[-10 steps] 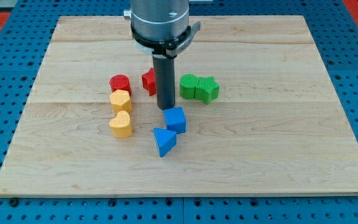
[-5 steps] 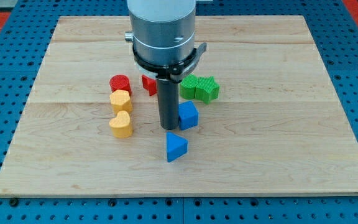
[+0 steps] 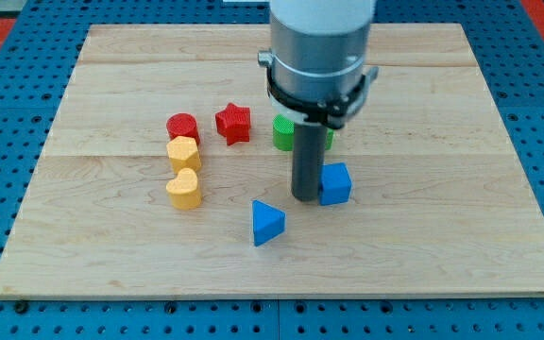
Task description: Arrange the blue blocks horizontally
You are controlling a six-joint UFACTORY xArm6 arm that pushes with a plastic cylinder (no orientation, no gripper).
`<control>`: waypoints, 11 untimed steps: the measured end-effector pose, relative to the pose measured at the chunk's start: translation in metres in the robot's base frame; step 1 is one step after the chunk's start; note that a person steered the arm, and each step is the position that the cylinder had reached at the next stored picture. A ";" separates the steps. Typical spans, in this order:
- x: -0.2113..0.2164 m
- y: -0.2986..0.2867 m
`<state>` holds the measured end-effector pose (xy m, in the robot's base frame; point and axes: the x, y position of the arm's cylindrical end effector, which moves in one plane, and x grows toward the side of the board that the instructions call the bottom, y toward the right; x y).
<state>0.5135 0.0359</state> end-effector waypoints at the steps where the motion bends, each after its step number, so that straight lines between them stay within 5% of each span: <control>1: 0.042 0.019; 5: 0.036 -0.103; 6: 0.049 -0.095; 8: 0.032 0.075; 11: -0.033 0.066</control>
